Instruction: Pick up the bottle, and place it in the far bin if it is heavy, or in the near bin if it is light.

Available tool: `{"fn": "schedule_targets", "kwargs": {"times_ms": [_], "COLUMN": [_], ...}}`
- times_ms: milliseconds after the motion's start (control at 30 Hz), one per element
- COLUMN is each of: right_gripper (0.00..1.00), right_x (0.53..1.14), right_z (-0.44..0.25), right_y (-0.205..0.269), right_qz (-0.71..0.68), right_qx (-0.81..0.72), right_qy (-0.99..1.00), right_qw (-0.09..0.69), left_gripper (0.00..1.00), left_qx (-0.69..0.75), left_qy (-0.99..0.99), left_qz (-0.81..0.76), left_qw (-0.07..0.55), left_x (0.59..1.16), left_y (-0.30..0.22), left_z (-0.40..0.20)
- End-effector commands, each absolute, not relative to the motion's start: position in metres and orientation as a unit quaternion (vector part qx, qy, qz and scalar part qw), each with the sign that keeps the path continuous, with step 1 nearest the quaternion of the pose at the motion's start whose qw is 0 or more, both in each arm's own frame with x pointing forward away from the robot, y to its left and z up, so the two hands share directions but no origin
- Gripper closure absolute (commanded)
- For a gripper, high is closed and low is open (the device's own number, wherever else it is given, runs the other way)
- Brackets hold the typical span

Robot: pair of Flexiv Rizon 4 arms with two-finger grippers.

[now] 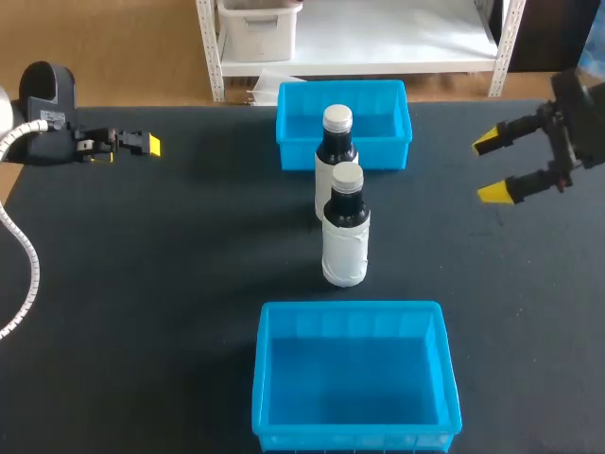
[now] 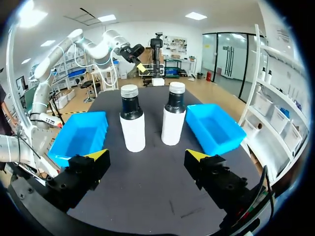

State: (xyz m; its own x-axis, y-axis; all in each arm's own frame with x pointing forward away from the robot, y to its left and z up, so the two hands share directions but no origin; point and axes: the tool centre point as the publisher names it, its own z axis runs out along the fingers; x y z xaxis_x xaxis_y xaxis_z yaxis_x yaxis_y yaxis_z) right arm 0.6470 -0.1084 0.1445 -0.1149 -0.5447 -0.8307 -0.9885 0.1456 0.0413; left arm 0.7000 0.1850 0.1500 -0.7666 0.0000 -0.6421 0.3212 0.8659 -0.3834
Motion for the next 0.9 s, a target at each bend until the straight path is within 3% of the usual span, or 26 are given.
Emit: {"fn": "schedule_targets", "kwargs": {"times_ms": [33, 900], "right_gripper": [0.00, 0.00], "right_x": [0.639, 0.619], "right_z": [0.145, 0.133], "right_y": [-0.087, 0.007], "right_qz": [0.307, 0.335], "right_qx": [-0.572, -0.624], "right_qy": [0.679, 0.637], "right_qw": [0.343, 0.305], "left_gripper": [0.00, 0.00], "left_qx": [0.088, 0.088], "left_qy": [0.908, 0.908], "left_qz": [-0.243, -0.243], "left_qw": [0.330, 0.330], "left_x": [0.700, 0.700], "left_y": [0.185, 0.185], "left_z": [0.150, 0.150]}}
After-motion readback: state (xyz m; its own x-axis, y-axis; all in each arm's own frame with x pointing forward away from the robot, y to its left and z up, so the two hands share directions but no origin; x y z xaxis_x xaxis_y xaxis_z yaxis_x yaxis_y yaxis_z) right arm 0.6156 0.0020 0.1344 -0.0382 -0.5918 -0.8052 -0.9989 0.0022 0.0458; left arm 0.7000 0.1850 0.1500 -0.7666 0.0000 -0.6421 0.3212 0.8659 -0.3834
